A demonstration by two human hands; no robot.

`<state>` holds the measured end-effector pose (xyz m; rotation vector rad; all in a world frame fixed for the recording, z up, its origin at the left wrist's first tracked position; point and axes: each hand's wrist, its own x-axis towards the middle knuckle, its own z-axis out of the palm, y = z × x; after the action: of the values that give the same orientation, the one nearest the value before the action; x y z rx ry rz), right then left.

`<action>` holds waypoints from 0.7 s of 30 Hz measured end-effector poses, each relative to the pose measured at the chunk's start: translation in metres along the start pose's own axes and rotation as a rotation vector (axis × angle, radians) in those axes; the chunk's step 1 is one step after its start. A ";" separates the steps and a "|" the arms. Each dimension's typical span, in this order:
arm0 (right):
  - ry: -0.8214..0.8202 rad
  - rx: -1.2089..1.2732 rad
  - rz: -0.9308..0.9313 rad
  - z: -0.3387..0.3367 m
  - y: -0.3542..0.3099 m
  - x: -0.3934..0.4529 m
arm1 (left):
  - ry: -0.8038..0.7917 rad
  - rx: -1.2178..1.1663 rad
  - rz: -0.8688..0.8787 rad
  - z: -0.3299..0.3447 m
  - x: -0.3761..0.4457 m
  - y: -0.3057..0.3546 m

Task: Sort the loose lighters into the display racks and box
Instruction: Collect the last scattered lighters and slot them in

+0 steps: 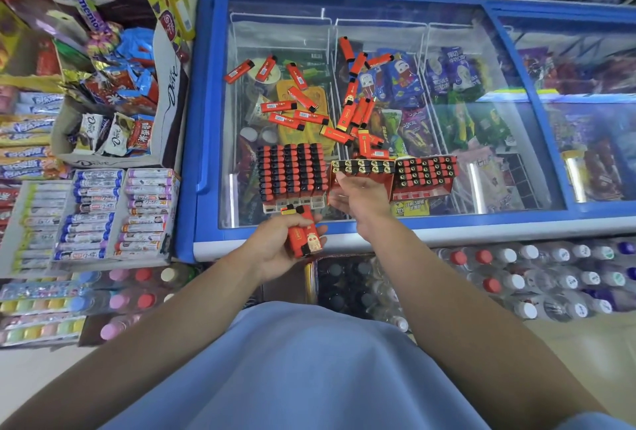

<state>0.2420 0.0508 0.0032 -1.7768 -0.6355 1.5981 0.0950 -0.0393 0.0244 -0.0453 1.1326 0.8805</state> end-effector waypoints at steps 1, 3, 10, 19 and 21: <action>0.009 -0.019 0.001 0.001 0.000 0.000 | -0.004 0.008 0.005 0.001 0.000 0.000; 0.030 -0.079 0.008 0.002 -0.002 0.001 | -0.012 0.029 0.011 0.002 -0.001 -0.001; -0.303 -0.623 -0.097 -0.007 -0.010 -0.023 | -0.046 0.074 0.035 0.004 0.003 -0.001; -0.345 -0.594 -0.131 -0.011 -0.019 -0.025 | 0.017 0.103 -0.009 -0.003 0.005 -0.003; -0.273 -0.539 -0.165 -0.020 -0.020 -0.022 | 0.075 0.046 -0.023 -0.009 0.009 -0.004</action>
<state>0.2598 0.0456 0.0334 -1.8141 -1.4145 1.6693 0.0918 -0.0404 0.0115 -0.0531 1.2198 0.8380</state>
